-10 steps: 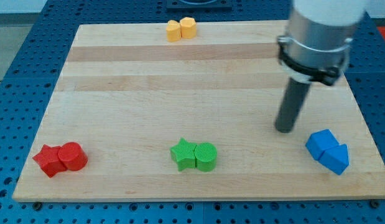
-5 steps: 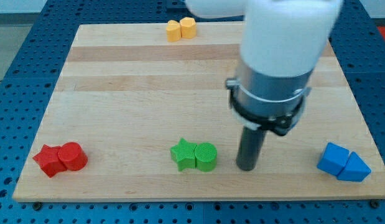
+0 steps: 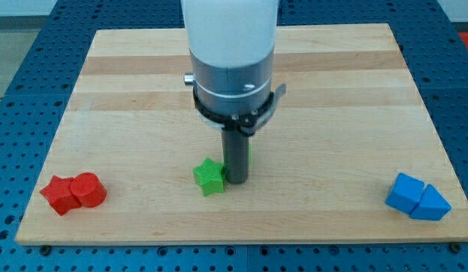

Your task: Separate the green circle and green star

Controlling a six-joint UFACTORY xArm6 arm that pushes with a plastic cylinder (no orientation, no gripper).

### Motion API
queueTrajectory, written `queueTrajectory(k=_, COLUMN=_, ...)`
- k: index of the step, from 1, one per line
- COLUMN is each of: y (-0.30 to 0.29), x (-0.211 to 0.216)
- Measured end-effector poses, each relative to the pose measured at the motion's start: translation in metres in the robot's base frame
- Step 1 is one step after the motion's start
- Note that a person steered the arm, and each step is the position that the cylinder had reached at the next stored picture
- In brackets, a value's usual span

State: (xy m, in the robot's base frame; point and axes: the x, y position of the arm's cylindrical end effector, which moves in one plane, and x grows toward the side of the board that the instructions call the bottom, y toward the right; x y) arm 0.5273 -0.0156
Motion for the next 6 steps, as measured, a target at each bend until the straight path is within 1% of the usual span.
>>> queueTrajectory(k=1, y=-0.007, x=-0.025)
queueTrajectory(k=5, y=-0.002, x=-0.024)
queueTrajectory(k=6, y=0.043, x=-0.014)
